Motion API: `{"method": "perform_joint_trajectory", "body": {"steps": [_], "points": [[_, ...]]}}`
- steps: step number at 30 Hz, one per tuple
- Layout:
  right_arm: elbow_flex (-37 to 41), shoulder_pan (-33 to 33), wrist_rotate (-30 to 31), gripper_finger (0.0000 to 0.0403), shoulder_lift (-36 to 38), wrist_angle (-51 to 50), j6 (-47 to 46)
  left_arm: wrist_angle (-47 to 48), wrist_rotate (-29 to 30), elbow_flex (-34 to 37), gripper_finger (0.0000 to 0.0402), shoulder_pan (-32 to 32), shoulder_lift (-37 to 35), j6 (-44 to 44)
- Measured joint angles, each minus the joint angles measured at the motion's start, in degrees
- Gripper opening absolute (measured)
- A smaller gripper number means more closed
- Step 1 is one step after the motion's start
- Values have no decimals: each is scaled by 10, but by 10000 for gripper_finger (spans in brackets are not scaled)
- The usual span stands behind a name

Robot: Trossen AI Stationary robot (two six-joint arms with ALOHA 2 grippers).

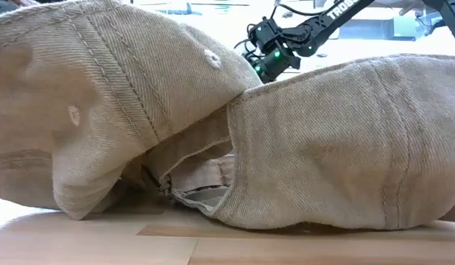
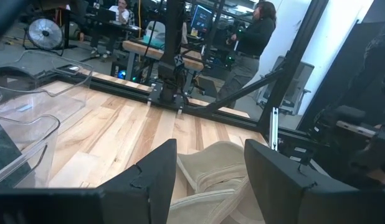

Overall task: Pick & Place hat
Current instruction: Put the black cap into the left transparent bin

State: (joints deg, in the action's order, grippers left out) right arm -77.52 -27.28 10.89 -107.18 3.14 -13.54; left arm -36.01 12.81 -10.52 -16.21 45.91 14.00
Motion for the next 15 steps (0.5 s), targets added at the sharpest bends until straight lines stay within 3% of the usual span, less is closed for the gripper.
{"method": "perform_joint_trajectory", "body": {"steps": [4, 10, 15], "points": [[0, 9, 9, 0, 7, 24, 0, 0, 0, 0, 186, 0, 0, 0], [0, 21, 86, 0, 35, -13, 0, 4, -10, 0, 186, 0, 0, 0], [0, 34, 90, 0, 62, -27, 11, 4, -20, 0, 186, 0, 0, 0]]}}
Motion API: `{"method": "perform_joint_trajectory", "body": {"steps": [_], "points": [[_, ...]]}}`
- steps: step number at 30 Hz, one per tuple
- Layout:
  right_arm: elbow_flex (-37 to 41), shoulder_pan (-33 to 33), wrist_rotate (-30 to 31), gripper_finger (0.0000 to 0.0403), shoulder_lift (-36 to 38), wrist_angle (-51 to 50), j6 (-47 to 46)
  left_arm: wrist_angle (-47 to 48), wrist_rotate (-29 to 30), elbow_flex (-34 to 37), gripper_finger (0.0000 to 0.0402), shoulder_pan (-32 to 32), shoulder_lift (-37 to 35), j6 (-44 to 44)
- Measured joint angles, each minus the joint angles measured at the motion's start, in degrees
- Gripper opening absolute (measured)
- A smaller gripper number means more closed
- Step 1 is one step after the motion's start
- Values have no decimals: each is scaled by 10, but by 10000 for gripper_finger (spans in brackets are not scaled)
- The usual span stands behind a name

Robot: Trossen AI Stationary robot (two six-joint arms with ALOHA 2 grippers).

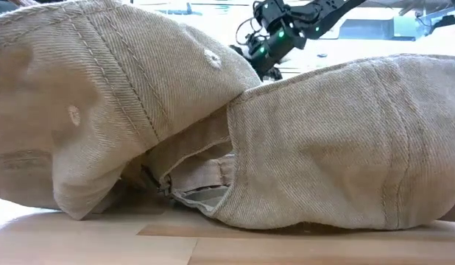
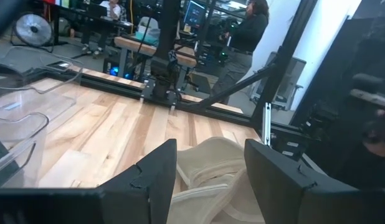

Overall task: Pick & Place hat
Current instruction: Put the black cap into the left transparent bin

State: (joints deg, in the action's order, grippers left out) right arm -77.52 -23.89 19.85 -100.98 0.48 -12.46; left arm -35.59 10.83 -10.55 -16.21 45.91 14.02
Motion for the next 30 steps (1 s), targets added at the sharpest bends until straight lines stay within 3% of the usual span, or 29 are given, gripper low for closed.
{"method": "perform_joint_trajectory", "body": {"steps": [4, 9, 14, 30], "points": [[0, 32, -19, 0, 23, 9, 49, 0, 0, 0, 186, 0, 0, 0], [0, 62, -146, 0, 27, 6, 111, 0, 0, 0, 186, 0, 0, 0], [0, 70, -155, 5, 24, -38, 139, 0, 0, 0, 186, 0, 0, 0], [0, 49, -156, 167, 23, -107, 155, -4, 0, 0, 186, 0, 0, 0]]}}
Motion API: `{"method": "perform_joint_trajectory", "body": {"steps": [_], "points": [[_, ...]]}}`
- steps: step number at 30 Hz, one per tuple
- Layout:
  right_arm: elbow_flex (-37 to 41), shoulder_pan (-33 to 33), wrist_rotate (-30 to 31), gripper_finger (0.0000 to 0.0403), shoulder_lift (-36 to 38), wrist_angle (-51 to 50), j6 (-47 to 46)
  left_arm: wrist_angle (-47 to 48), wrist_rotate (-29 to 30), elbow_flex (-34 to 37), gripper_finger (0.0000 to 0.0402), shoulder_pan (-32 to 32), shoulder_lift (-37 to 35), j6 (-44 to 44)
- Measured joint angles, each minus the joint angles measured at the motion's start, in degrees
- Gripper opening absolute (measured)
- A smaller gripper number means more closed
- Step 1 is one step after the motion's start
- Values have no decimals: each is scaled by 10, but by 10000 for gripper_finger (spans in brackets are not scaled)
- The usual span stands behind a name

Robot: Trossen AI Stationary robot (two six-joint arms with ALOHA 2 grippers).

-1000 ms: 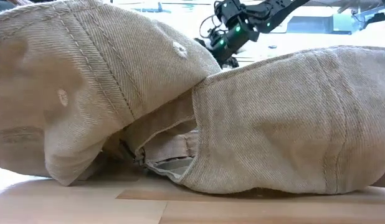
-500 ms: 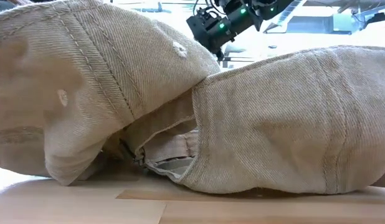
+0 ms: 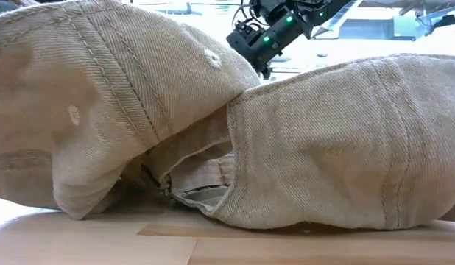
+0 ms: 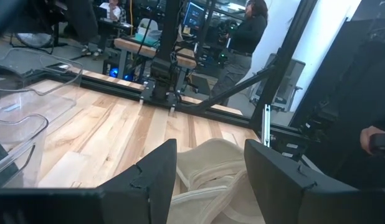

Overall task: Pick & Place hat
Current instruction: Put the black cap into the left transparent bin

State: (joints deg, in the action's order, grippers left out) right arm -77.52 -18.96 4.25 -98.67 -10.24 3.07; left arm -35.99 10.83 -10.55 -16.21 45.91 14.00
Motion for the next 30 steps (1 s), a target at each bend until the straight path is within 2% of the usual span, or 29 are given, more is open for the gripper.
{"method": "perform_joint_trajectory", "body": {"steps": [5, 14, 26, 30], "points": [[0, -3, 2, 177, -23, 19, 14, 0, 0, 0, 186, 0, 0, 0], [-13, -6, 1, 157, -97, 84, 89, 0, 0, 0, 186, 0, 0, 0], [-24, -18, 5, 156, -103, 102, 169, 1, 0, 0, 186, 1, 0, -2], [-24, -21, 27, 162, -103, 108, 185, 0, 0, 0, 186, 1, 0, -2]]}}
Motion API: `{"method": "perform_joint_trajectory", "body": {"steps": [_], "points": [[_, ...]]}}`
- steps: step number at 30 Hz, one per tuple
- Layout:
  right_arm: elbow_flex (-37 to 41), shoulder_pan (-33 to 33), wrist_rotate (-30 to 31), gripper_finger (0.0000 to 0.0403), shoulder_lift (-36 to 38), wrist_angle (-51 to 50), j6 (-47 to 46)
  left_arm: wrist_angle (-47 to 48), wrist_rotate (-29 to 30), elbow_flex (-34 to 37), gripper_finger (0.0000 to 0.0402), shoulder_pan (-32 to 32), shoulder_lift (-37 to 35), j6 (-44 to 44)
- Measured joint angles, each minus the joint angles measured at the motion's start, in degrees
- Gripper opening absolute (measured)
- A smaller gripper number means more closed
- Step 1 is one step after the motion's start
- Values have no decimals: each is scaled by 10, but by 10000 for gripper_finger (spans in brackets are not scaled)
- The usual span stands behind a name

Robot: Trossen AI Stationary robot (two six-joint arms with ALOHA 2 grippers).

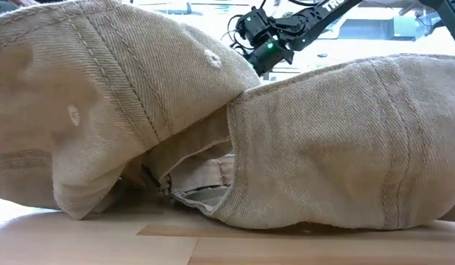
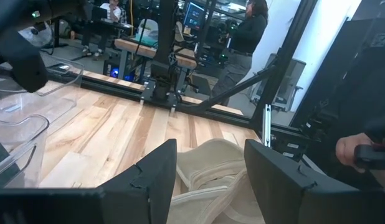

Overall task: Pick & Place hat
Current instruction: Put the black cap into the left transparent bin

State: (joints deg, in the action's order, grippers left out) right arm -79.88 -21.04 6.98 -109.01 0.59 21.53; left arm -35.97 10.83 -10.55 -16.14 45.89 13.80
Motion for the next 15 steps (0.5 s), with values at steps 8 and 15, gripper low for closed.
{"method": "perform_joint_trajectory", "body": {"steps": [8, 15], "points": [[0, -23, 8, 167, 0, 3, -3, 0, 0, 0, 186, 0, 0, 0], [0, -31, 4, 161, 0, -1, -5, 0, 0, 0, 186, 0, 0, 0]]}}
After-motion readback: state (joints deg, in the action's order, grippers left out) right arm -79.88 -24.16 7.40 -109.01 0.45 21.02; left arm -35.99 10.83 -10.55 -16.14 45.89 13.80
